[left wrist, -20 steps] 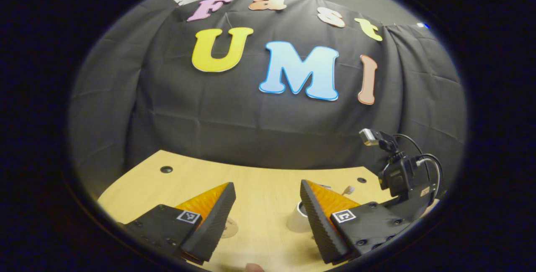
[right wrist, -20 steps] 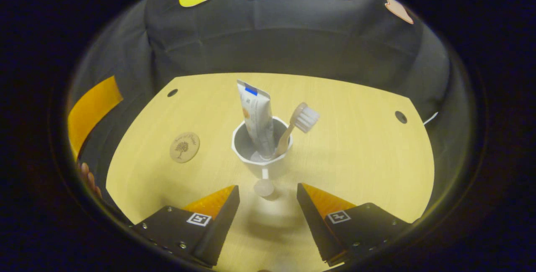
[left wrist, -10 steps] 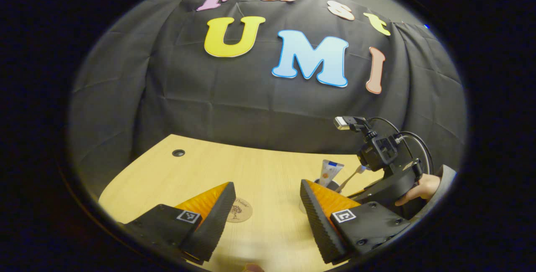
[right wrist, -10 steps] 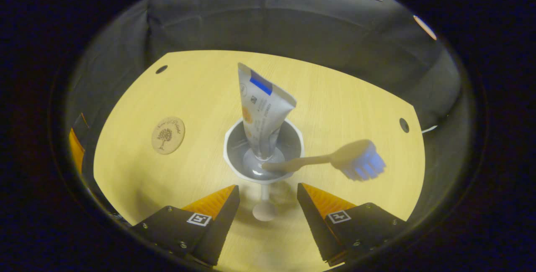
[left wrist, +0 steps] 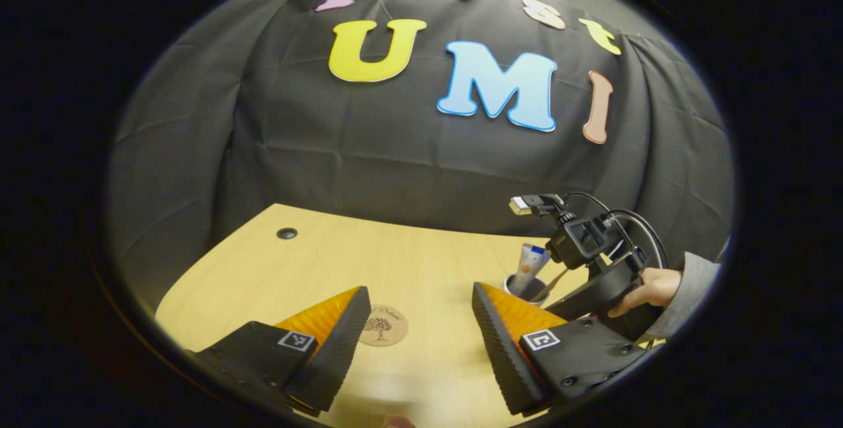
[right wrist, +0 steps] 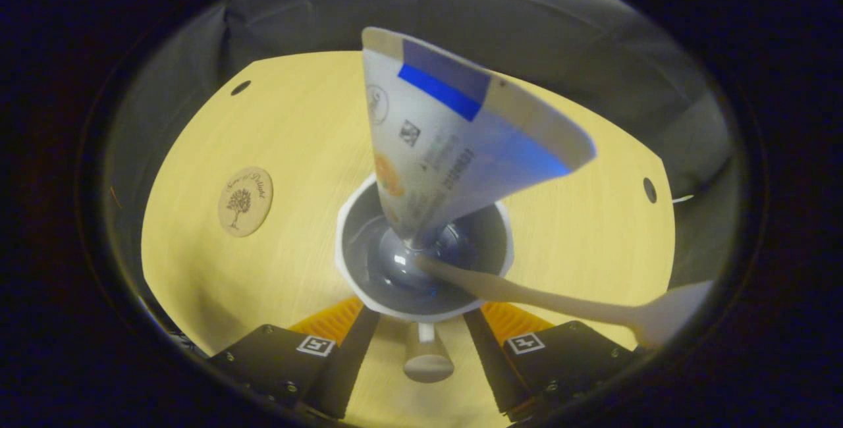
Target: Put the toothbrush and toothpaste on the desktop into the cup, then pick up the cup and place it on the coaster on the desktop.
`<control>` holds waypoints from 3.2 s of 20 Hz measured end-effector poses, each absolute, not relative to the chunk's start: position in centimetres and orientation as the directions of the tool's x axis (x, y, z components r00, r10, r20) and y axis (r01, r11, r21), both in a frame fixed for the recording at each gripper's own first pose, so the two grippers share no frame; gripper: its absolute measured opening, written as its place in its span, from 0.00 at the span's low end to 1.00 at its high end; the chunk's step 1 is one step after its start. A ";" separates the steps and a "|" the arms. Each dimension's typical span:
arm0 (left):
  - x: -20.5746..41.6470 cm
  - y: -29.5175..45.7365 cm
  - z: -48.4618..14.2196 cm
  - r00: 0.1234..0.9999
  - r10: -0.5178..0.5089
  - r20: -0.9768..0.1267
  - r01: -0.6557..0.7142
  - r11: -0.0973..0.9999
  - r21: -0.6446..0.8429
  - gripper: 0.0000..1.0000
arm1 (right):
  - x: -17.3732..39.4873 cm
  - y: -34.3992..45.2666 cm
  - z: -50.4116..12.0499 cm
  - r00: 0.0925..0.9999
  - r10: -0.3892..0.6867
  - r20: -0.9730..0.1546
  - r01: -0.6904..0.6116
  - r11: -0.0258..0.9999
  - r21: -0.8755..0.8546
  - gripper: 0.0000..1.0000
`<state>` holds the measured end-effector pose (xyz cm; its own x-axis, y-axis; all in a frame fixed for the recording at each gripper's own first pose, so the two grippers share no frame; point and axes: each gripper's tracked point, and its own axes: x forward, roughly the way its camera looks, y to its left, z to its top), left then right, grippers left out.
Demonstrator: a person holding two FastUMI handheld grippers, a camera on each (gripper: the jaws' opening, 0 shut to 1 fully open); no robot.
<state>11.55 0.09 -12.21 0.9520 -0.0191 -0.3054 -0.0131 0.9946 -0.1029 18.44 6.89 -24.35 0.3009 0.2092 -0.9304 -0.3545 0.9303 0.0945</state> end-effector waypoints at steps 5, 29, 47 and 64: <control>11.7 0.8 -13.1 0.944 -0.006 -0.329 -0.030 0.994 -0.104 0.98 | 19.2 7.2 -24.6 0.299 0.216 -0.929 -0.346 0.932 0.106 0.63; 10.1 5.8 -12.4 0.946 0.052 -0.319 -0.098 0.987 -0.130 0.98 | 19.9 7.7 -23.5 0.321 0.296 -0.899 -0.325 0.927 0.189 0.25; 4.8 17.9 -12.5 0.937 0.130 -0.324 -0.186 0.971 -0.150 1.00 | 20.7 7.7 -23.1 0.293 0.303 -0.907 -0.468 0.873 0.141 0.25; 2.5 21.5 -12.7 0.926 0.182 -0.331 -0.247 0.955 -0.165 0.98 | 20.8 7.7 -22.5 0.258 0.289 -0.922 -0.491 0.861 0.133 0.27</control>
<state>2.50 21.53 -12.72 0.9259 0.1822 -0.3310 -0.2469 0.9549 -0.1651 20.80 7.69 -22.54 0.2575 0.2893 -0.9220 -0.4909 0.8610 0.1330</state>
